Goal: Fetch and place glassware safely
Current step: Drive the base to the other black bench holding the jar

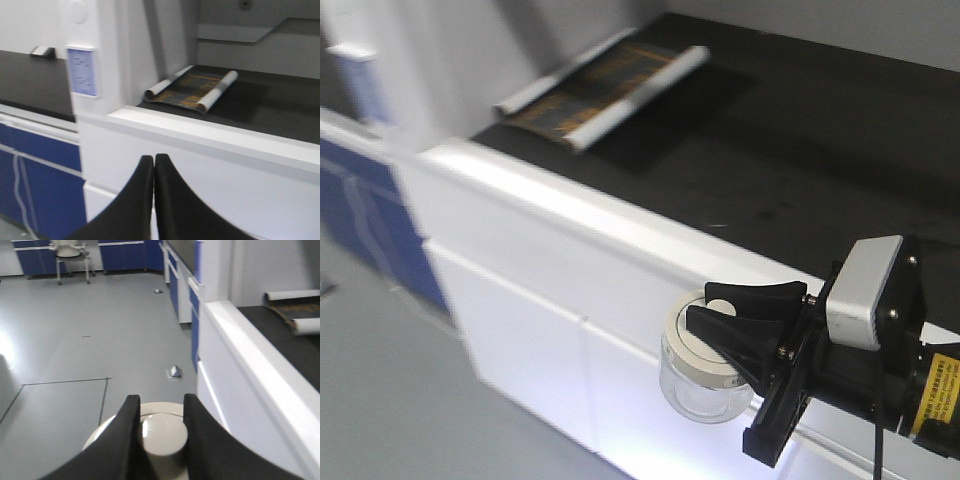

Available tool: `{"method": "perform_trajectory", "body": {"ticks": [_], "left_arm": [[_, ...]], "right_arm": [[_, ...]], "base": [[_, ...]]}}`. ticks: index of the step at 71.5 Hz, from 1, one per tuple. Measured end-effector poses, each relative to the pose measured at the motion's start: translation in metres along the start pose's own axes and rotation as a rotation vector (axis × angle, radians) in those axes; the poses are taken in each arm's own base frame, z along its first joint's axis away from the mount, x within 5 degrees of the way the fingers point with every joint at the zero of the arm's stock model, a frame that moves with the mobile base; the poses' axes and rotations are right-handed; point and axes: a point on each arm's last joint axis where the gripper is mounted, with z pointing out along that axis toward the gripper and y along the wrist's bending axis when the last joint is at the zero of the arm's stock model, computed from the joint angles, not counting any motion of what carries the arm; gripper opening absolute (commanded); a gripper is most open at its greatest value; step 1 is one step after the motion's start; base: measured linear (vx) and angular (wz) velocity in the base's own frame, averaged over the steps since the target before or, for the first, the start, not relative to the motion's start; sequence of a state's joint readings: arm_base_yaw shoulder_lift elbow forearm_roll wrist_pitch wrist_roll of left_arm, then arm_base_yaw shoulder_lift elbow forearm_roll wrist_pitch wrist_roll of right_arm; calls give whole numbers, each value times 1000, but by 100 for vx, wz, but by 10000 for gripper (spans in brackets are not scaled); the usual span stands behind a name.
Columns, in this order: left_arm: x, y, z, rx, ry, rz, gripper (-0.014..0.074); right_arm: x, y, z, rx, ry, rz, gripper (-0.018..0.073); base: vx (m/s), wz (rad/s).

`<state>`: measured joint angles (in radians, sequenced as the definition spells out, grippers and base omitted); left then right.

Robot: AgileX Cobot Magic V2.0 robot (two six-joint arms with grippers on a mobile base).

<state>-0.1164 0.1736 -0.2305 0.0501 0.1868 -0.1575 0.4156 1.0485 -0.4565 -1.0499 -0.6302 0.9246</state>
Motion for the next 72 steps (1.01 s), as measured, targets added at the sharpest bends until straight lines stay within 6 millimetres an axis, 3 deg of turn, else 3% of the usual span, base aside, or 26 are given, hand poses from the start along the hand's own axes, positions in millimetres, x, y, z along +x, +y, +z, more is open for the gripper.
{"method": "perform_trajectory", "body": {"ticks": [72], "left_arm": [[0, -1, 0, 22, 2, 1, -7]], "right_arm": [[0, 0, 0, -1, -1, 0, -1]], "base": [[-2, 82]]}}
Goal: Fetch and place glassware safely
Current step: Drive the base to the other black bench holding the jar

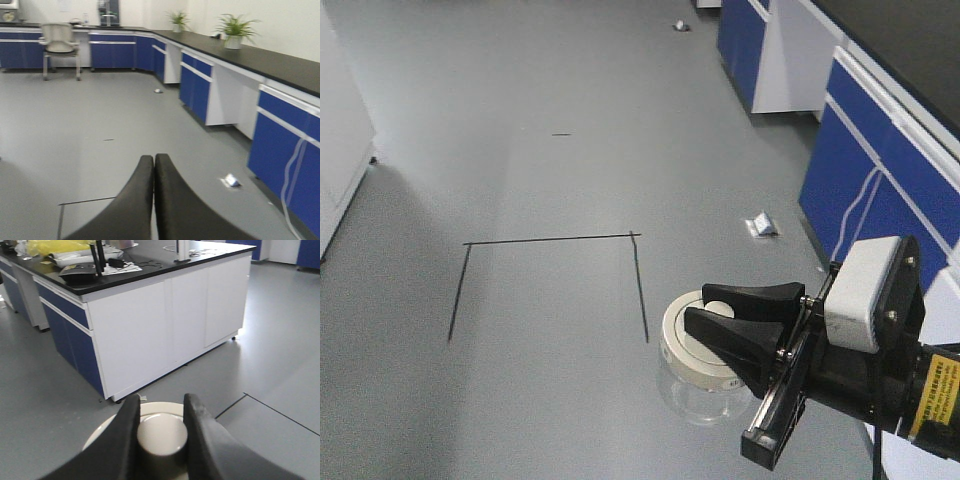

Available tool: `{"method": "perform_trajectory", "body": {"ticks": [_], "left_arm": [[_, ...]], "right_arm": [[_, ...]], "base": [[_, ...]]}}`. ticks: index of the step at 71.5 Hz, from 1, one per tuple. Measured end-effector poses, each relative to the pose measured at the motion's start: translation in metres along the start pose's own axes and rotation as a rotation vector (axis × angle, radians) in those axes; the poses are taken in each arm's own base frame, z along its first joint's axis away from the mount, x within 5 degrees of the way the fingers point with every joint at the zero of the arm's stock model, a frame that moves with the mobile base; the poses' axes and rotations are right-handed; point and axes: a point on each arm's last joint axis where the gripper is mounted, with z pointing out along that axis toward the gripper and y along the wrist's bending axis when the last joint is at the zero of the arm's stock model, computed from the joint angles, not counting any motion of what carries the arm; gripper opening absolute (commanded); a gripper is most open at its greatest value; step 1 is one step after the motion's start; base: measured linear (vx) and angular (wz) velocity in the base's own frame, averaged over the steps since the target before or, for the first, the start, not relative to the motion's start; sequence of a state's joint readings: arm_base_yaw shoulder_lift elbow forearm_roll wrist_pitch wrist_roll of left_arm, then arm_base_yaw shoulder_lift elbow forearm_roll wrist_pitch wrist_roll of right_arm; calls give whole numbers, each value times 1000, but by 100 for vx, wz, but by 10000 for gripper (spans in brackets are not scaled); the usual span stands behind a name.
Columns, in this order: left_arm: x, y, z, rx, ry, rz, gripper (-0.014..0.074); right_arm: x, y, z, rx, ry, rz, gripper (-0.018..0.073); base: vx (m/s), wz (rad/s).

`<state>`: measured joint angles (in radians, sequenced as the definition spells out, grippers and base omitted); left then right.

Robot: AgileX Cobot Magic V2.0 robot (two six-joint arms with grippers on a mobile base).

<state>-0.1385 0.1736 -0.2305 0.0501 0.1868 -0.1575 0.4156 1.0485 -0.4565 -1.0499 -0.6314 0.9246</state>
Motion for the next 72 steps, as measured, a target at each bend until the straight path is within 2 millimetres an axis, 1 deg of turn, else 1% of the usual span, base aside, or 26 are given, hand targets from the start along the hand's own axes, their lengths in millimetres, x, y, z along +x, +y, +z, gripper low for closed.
{"method": "perform_trajectory", "body": {"ticks": [17, 33, 50, 72], "left_arm": [[0, 0, 0, 0, 0, 0, -7], [0, 0, 0, 0, 0, 0, -7], [0, 0, 0, 0, 0, 0, -7], [0, 0, 0, 0, 0, 0, -7]], "right_arm": [[0, 0, 0, -3, -2, 0, -1], [0, 0, 0, -5, -4, 0, -1], [0, 0, 0, -5, -4, 0, -1], [0, 0, 0, -5, -4, 0, -1]], "base": [[12, 47], [19, 23], [31, -8], [45, -22]]}}
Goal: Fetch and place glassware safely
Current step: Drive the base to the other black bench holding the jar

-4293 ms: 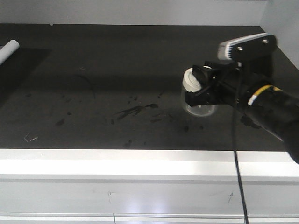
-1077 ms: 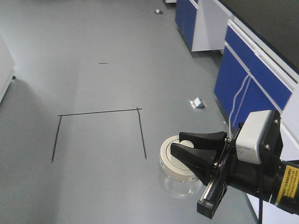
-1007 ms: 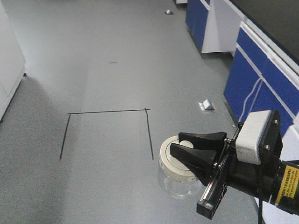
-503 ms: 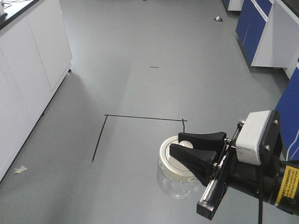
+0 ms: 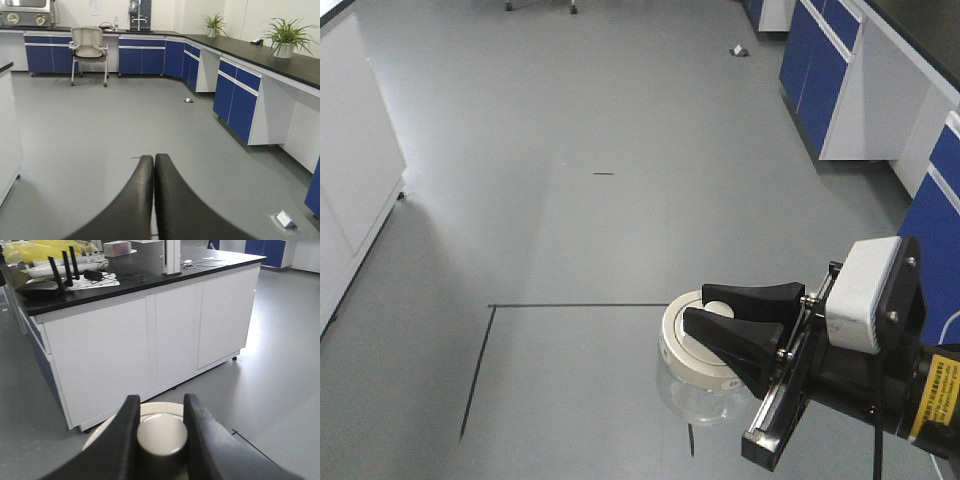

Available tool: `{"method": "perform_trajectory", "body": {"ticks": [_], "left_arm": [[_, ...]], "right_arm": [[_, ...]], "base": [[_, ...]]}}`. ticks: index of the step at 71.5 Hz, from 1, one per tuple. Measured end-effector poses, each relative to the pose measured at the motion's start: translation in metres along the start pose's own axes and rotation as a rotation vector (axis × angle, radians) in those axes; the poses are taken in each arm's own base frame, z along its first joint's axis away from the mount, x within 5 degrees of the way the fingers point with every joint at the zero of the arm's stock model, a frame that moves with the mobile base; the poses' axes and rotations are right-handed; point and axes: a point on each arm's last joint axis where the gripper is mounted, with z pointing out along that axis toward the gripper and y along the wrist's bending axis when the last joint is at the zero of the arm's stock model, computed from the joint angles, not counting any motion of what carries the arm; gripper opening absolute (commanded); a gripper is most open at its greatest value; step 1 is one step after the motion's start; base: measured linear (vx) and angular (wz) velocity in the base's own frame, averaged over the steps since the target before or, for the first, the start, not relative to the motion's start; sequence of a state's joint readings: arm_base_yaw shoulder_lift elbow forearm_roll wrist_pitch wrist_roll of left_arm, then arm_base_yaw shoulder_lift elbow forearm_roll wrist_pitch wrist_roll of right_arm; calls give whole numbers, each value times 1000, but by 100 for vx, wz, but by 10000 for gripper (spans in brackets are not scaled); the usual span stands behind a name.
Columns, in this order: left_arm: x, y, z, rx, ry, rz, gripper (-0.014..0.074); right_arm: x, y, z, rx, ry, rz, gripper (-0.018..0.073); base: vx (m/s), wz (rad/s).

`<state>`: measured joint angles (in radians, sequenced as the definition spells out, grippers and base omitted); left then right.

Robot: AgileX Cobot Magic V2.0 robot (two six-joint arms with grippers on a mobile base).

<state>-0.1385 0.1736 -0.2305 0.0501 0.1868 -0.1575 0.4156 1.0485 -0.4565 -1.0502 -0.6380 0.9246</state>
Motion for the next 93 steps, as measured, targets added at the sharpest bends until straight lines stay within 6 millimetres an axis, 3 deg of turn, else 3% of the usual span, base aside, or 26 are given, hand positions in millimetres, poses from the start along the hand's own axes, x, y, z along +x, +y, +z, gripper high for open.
{"method": "perform_trajectory", "body": {"ticks": [93], "left_arm": [[0, 0, 0, 0, 0, 0, -7]], "right_arm": [[0, 0, 0, 3, 3, -1, -1]], "base": [[67, 4]]}}
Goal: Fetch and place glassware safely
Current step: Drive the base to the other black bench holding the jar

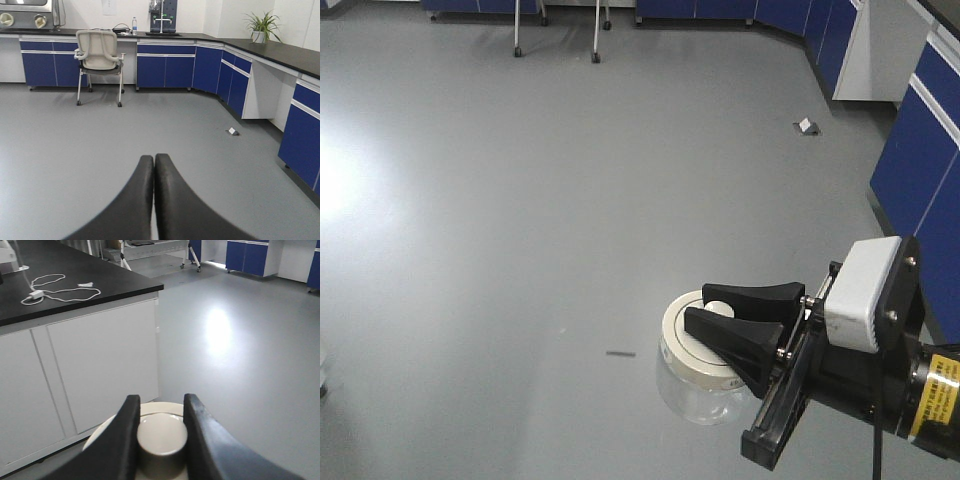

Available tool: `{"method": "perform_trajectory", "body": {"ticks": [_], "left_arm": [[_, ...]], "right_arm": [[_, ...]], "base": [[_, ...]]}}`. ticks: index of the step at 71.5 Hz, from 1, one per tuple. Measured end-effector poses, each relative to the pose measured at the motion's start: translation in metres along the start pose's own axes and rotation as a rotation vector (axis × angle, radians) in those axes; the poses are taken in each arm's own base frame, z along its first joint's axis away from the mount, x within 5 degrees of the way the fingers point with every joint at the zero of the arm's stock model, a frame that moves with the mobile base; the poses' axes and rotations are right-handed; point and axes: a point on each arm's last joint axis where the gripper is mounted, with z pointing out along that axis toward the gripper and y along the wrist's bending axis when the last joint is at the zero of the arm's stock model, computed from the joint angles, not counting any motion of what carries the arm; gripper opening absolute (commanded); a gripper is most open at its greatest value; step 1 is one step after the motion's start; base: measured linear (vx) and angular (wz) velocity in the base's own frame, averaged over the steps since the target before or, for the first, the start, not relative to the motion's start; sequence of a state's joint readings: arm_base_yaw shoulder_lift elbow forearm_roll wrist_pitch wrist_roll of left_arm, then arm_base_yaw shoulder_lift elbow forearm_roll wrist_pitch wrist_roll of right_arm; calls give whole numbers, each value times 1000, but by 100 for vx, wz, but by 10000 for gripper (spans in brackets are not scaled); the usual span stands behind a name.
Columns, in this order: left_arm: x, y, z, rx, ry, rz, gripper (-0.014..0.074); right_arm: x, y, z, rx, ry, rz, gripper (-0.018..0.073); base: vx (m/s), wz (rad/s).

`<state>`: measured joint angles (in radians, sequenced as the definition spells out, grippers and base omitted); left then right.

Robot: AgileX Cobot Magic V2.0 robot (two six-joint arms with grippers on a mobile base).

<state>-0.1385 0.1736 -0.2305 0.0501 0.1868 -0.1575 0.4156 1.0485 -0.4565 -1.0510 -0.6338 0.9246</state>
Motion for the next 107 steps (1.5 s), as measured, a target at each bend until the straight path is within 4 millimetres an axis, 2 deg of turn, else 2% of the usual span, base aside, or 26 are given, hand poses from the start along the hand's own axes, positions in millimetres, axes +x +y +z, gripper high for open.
{"method": "perform_trajectory", "body": {"ticks": [107], "left_arm": [[0, 0, 0, 0, 1, 0, -7]], "right_arm": [[1, -1, 1, 4, 5, 3, -1]], "base": [[82, -5]]}}
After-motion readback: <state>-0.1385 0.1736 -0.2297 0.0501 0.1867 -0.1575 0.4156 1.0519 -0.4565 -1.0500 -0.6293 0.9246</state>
